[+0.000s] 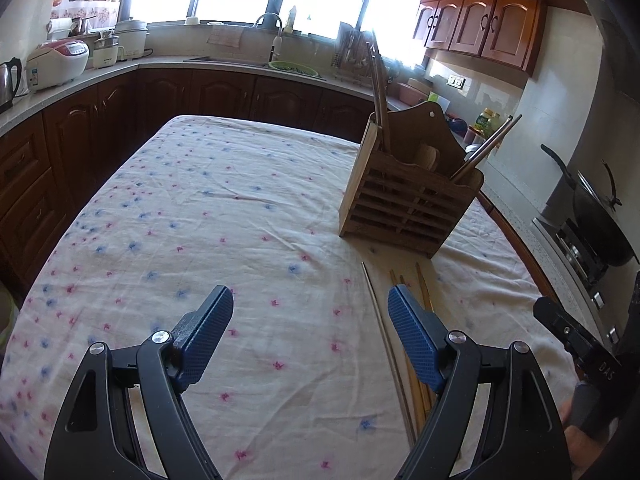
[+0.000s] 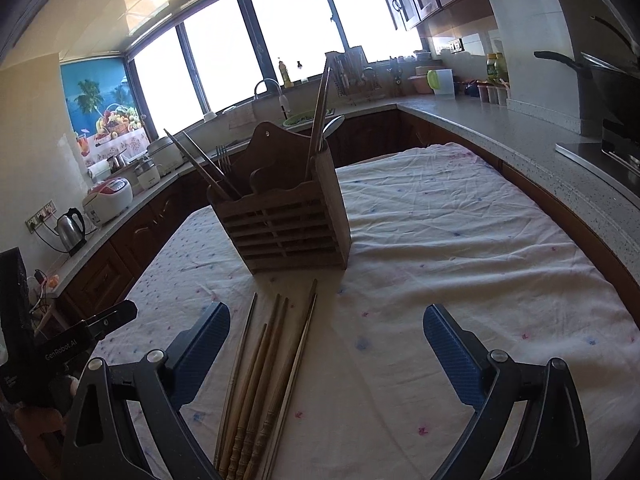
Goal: Organize utensils
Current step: 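Move both open tools back to the chopsticks on the cloth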
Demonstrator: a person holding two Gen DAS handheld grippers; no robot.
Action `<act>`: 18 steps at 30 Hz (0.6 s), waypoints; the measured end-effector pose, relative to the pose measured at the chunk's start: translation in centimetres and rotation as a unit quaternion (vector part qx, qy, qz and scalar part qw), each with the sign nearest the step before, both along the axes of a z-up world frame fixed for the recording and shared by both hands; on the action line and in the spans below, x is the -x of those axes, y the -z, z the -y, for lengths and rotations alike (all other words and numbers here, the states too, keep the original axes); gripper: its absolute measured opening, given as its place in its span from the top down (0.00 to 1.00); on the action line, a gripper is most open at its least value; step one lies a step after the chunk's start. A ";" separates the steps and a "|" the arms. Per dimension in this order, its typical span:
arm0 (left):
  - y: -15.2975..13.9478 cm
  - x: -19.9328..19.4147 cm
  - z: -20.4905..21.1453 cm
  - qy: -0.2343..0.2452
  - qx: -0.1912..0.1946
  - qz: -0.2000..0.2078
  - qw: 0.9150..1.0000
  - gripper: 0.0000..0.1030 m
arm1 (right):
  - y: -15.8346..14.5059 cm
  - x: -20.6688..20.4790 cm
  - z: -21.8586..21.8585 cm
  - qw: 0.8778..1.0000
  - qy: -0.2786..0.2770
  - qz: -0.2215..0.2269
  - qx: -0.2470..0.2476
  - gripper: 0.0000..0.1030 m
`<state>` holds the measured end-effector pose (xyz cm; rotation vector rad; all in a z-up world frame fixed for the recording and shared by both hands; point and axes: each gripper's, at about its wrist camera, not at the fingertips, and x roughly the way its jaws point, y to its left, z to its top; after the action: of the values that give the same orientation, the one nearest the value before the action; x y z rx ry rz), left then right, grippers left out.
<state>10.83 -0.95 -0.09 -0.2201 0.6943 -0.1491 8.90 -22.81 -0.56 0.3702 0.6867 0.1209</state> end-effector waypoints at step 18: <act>2.6 -2.1 0.1 0.005 -0.008 -0.052 0.999 0.21 | 6.5 -4.9 -5.0 0.985 -0.079 -0.142 0.057 0.74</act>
<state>12.92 -1.02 -2.67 -0.2096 0.8001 -0.1417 13.80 -17.81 -7.02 0.2244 1.0010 0.1802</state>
